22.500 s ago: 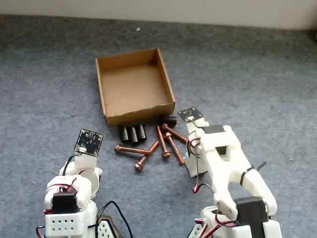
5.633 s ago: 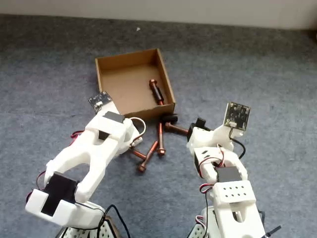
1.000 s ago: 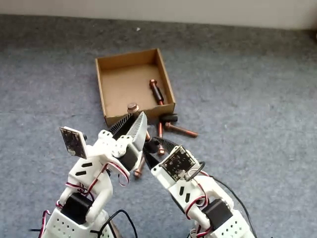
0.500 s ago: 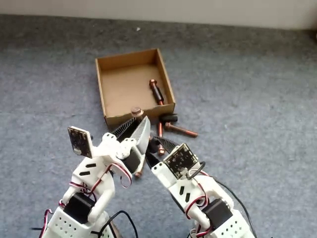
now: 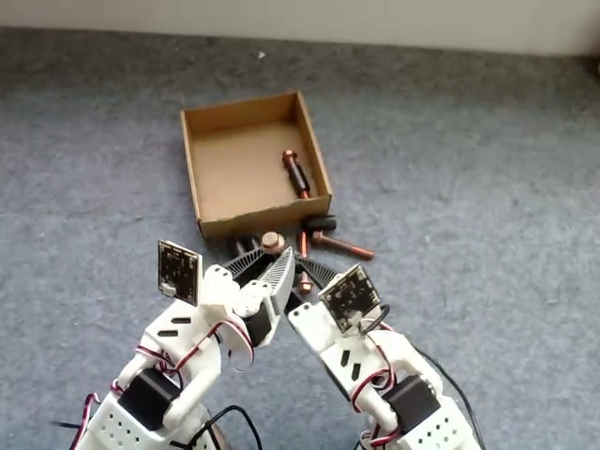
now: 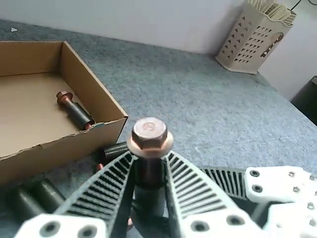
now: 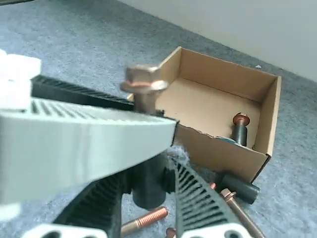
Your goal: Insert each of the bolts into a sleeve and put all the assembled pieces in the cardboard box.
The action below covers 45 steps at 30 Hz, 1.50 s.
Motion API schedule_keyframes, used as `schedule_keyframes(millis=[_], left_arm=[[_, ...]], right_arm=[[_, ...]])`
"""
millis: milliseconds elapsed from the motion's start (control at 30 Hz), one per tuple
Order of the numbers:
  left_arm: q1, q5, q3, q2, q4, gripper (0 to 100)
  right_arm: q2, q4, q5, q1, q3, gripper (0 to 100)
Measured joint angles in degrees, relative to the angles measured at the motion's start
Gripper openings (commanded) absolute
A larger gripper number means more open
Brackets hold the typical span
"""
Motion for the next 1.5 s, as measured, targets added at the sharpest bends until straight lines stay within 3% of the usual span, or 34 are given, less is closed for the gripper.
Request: schedule_keyframes(millis=[133, 333, 467, 600, 767, 967, 1233, 1500], left_arm=[[0.09, -2.46, -0.44, 0.00, 2.29, 26], [0.00, -2.90, -2.20, 0.00, 6.33, 23], [0.00, -3.08, -5.89, 0.09, 10.37, 16], [-0.62, -4.31, -8.62, 0.09, 12.66, 1], [-7.38, -9.76, -9.05, 0.09, 12.84, 0], [-19.78, -10.99, -8.97, 0.09, 13.01, 1], [-34.46, -19.34, 0.88, 0.09, 13.01, 1], [-37.98, -20.22, 5.54, 0.09, 13.01, 1]], right_arm=[[0.18, -0.88, -1.41, 3.96, -0.09, 0.5], [0.00, -0.97, -1.67, 4.57, -0.09, 0.5], [0.00, -1.23, -1.67, 4.57, -0.09, 0.5], [0.00, -1.49, -1.93, 5.36, -0.09, 0.5], [0.00, -1.49, -6.15, 9.14, -0.09, 0.5], [0.00, -1.49, -6.68, 9.76, -0.09, 0.5], [0.00, -1.49, -6.68, 9.76, -0.09, 0.5], [1.93, -0.79, -6.86, 9.76, -4.57, 0.5]])
